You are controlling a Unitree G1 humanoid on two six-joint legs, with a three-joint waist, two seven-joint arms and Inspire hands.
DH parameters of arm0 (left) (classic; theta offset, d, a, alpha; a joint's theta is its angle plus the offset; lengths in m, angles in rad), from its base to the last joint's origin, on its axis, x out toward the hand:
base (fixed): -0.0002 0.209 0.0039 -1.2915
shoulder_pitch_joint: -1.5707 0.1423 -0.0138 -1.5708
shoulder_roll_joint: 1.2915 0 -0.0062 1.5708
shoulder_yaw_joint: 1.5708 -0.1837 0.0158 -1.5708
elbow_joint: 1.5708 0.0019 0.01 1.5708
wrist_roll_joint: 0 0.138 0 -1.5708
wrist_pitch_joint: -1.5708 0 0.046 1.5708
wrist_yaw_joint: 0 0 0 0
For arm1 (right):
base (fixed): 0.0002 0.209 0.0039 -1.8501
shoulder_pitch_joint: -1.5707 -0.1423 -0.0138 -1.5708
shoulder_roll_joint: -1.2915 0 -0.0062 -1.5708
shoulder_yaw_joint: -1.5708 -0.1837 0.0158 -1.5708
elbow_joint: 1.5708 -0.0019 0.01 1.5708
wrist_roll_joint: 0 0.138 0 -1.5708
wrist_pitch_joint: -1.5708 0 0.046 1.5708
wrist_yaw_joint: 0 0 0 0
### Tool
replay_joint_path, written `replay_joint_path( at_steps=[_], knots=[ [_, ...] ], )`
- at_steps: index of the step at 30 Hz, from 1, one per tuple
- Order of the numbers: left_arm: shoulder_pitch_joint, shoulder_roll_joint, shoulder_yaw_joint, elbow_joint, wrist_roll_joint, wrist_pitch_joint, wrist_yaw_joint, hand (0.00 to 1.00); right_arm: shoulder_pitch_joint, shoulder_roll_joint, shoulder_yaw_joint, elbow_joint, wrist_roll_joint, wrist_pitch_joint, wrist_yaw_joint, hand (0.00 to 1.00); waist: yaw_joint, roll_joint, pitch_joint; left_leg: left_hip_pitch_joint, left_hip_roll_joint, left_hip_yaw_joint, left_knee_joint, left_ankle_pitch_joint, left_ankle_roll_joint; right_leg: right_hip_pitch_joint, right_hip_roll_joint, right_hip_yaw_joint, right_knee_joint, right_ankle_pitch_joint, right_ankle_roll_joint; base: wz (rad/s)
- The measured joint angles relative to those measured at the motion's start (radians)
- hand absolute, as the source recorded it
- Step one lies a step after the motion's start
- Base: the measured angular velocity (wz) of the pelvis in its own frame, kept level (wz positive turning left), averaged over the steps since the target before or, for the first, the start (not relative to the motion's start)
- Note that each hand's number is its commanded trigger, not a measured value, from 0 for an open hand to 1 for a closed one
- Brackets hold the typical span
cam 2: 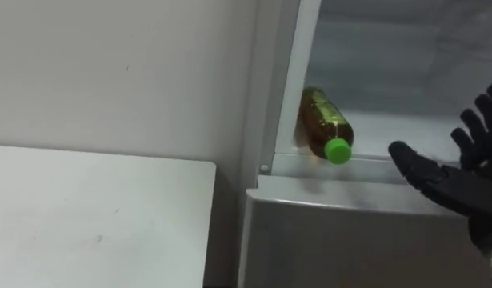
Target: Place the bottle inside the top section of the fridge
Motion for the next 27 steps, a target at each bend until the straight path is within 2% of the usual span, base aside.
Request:
replay_joint_path(
  at_steps=[1,3,5,7,10,12,15,18,21,23,24,25,27],
  knots=[
    [0.003,0.0,-0.005,0.0,0.0,-0.011,0.003,0.0,0.005,0.014,0.0,-0.002,0.0,0.0,-0.006,0.0,-0.007,0.009,-0.0056,-0.006,-0.001,0.001,-0.001,0.0,0.0,-0.007,0.0,0.002,0.001,-0.001,0.0,-0.1],
    [0.004,0.0,-0.005,0.001,-0.006,-0.032,0.011,0.0,0.026,0.035,0.001,-0.03,-0.004,0.0,-0.018,0.0,-0.008,0.014,-0.0082,-0.003,0.0,0.013,-0.007,0.001,-0.001,-0.017,0.005,0.024,0.005,-0.005,0.0,-0.16],
    [0.008,-0.001,-0.005,0.001,-0.01,-0.051,0.021,0.0,0.056,0.053,0.003,-0.082,-0.01,-0.012,-0.035,0.0,-0.005,0.013,-0.0079,-0.002,0.003,0.023,-0.007,0.002,-0.003,-0.022,0.01,0.03,0.004,-0.006,-0.001,-0.18],
    [0.01,-0.008,-0.01,0.004,-0.021,-0.074,0.027,0.0,0.098,0.062,0.002,-0.126,-0.038,-0.062,-0.053,0.0,-0.012,0.011,-0.0072,0.005,0.003,0.025,-0.008,0.002,-0.003,-0.016,0.011,0.031,-0.001,-0.005,-0.001,-0.02],
    [0.013,-0.01,-0.027,0.005,-0.033,-0.085,0.037,0.0,0.146,0.105,0.003,-0.146,-0.09,-0.1,-0.103,0.0,-0.016,0.006,-0.005,0.016,0.004,0.036,-0.018,0.002,-0.003,-0.012,0.015,0.04,-0.004,-0.006,0.0,-0.09],
    [0.009,-0.012,-0.043,0.017,-0.033,-0.097,0.049,0.0,0.169,0.128,0.004,-0.146,-0.117,-0.113,-0.14,0.0,-0.014,0.005,-0.0042,0.021,0.004,0.047,-0.02,-0.001,-0.002,-0.013,0.018,0.051,-0.005,-0.004,0.001,-0.17],
    [-0.002,-0.02,-0.064,0.048,-0.052,-0.102,0.064,0.0,0.219,0.163,0.026,-0.145,-0.171,-0.14,-0.191,0.0,-0.016,0.016,-0.0044,0.019,0.003,0.059,-0.02,-0.007,0.0,-0.022,0.018,0.059,-0.001,-0.003,0.003,-0.15],
    [-0.001,-0.024,-0.063,0.055,-0.052,-0.103,0.081,0.0,0.279,0.178,0.072,-0.09,-0.239,-0.154,-0.222,0.0,-0.016,0.025,-0.0041,0.017,0.005,0.078,-0.023,-0.007,0.0,-0.035,0.023,0.081,0.004,-0.003,0.003,-0.16],
    [-0.001,-0.032,-0.077,0.055,-0.061,-0.103,0.115,0.0,0.332,0.207,0.114,0.001,-0.259,-0.156,-0.265,0.0,-0.02,0.032,-0.0057,0.012,0.005,0.083,-0.025,-0.007,0.0,-0.05,0.023,0.086,0.013,-0.003,0.004,-0.09],
    [-0.005,-0.036,-0.102,0.055,-0.069,-0.103,0.121,0.0,0.352,0.214,0.139,0.042,-0.27,-0.152,-0.281,0.0,-0.021,0.044,-0.0027,0.01,0.003,0.086,-0.025,-0.008,0.0,-0.057,0.023,0.095,0.017,-0.003,0.004,-0.1],
    [-0.009,-0.037,-0.111,0.06,-0.071,-0.103,0.122,0.0,0.353,0.219,0.152,0.081,-0.273,-0.152,-0.289,0.0,-0.029,0.042,0.001,0.007,0.003,0.087,-0.025,-0.008,0.0,-0.062,0.023,0.097,0.02,-0.003,0.004,-0.05],
    [-0.014,-0.036,-0.121,0.063,-0.073,-0.105,0.123,0.0,0.354,0.22,0.161,0.119,-0.273,-0.152,-0.304,0.0,-0.034,0.048,-0.0027,0.005,0.002,0.088,-0.025,-0.008,0.0,-0.066,0.023,0.1,0.023,-0.003,0.004,-0.05],
    [-0.015,-0.036,-0.124,0.071,-0.078,-0.12,0.123,0.0,0.354,0.223,0.162,0.167,-0.273,-0.152,-0.316,0.0,-0.043,0.052,-0.004,0.006,0.002,0.094,-0.025,-0.008,0.0,-0.066,0.024,0.108,0.023,-0.005,0.003,-0.06]
  ],
)
